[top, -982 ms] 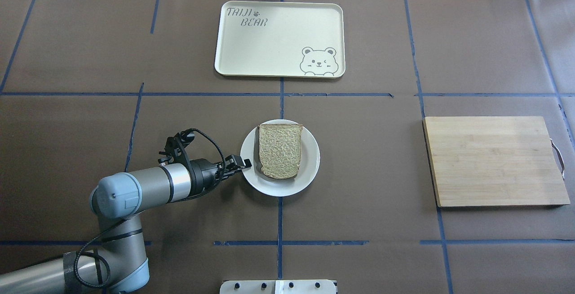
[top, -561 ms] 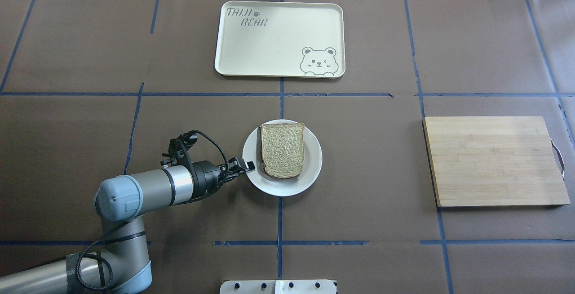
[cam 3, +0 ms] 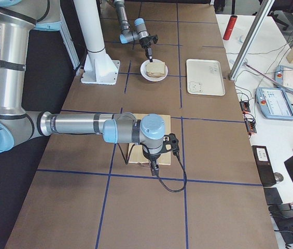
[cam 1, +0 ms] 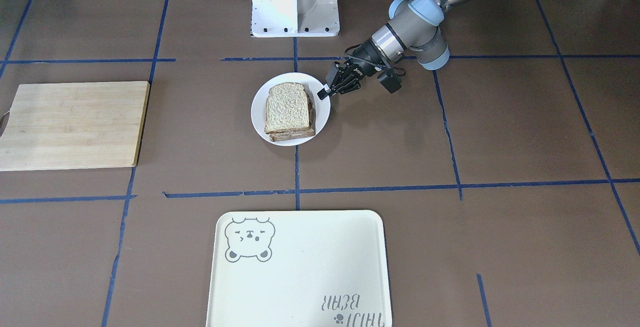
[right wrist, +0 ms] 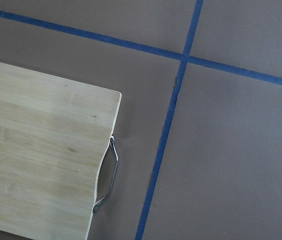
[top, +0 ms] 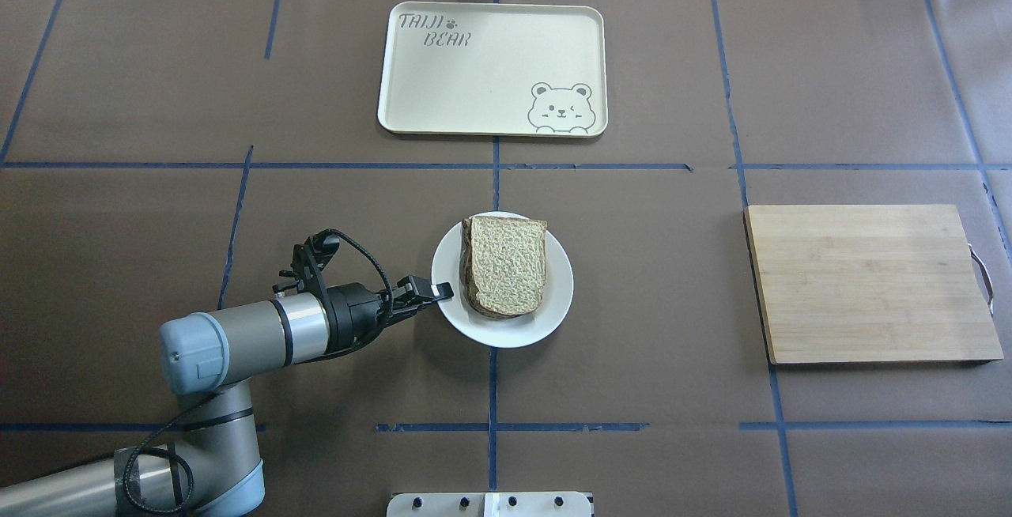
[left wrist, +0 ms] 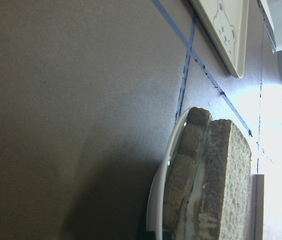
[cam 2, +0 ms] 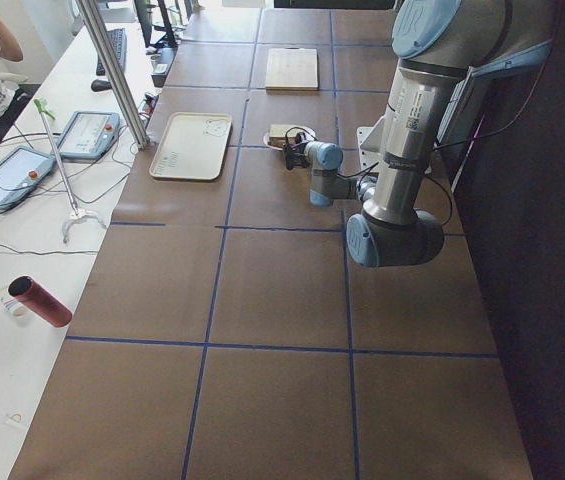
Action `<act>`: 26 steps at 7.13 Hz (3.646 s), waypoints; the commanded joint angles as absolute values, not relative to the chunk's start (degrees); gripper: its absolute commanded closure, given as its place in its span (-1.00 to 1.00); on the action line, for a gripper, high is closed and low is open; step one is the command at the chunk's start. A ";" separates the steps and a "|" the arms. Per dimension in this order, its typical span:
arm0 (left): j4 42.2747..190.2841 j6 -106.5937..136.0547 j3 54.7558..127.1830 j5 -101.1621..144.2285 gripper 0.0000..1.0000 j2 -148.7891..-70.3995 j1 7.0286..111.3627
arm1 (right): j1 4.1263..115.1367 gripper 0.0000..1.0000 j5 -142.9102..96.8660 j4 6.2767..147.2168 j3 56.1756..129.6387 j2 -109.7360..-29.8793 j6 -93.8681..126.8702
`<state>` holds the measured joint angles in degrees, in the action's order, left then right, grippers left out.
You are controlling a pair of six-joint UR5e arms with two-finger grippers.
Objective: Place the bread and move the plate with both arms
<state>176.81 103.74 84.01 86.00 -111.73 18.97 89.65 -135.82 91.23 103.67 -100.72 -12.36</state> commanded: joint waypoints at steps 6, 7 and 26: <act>179.65 118.29 60.61 87.95 1.00 -129.96 36.89 | 89.65 -0.99 -135.79 91.14 103.62 -100.72 -12.22; 179.65 119.08 54.81 88.50 1.00 -133.73 38.39 | 89.65 -0.99 -135.79 91.14 103.62 -100.72 -12.22; 92.04 14.14 93.50 120.64 -1.00 -112.99 66.93 | 89.65 -0.99 -135.70 90.88 103.54 -100.63 -12.13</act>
<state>95.32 25.80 90.72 117.90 -118.43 61.75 89.65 -135.70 90.91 103.61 -100.63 -12.13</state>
